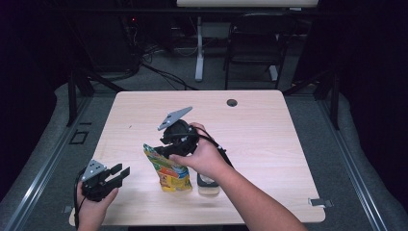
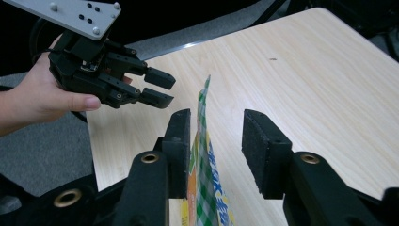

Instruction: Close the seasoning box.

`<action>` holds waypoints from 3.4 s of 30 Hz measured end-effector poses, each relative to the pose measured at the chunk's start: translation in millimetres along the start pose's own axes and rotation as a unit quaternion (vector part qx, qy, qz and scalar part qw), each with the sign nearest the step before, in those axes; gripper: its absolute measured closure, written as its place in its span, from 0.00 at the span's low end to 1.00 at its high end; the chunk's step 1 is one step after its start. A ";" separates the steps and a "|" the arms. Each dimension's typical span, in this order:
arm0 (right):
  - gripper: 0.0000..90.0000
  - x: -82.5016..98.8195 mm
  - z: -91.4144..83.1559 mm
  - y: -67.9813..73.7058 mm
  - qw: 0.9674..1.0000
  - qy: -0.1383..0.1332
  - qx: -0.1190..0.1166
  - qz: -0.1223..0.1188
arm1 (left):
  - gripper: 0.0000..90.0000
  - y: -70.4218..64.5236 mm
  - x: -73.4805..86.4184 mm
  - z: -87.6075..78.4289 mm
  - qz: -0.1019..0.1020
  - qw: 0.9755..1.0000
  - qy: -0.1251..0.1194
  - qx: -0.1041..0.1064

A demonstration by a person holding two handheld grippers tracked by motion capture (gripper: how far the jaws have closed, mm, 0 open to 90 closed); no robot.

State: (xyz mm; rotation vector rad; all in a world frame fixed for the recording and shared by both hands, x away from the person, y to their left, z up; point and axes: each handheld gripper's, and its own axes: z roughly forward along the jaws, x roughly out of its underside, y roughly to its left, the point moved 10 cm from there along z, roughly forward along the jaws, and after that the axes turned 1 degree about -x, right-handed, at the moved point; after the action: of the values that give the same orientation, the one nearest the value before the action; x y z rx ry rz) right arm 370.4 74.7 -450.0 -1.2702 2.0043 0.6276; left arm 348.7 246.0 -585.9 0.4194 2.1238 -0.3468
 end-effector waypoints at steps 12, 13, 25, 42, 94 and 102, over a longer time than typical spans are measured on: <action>0.78 0.6 22.1 1.5 0.999 0.045 -0.009 -0.011 | 0.68 0.9 0.5 0.3 -0.001 1.000 0.003 0.001; 0.79 0.4 23.5 1.1 0.999 0.047 -0.008 -0.011 | 0.68 0.8 0.5 0.5 -0.001 1.000 0.003 0.001; 0.89 7.4 39.4 5.1 0.997 0.079 -0.016 -0.020 | 0.68 0.4 0.6 0.8 0.000 1.000 0.003 0.002; 0.97 9.7 45.1 7.5 0.994 0.108 -0.023 -0.019 | 0.68 0.0 0.7 1.2 0.001 1.000 0.003 0.003; 1.00 4.8 -8.8 10.8 0.998 0.024 -0.016 -0.058 | 0.64 -28.9 0.8 4.1 0.027 0.999 0.006 0.041; 1.00 4.3 -21.4 3.8 0.998 0.014 -0.009 -0.057 | 0.63 -53.3 4.9 9.5 0.052 0.996 0.018 0.070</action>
State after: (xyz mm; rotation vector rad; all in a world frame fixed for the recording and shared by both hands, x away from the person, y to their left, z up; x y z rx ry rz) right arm 359.5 58.8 -439.0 -1.3998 1.9369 0.5787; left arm 330.7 194.9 -590.6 0.6191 2.1102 -0.4328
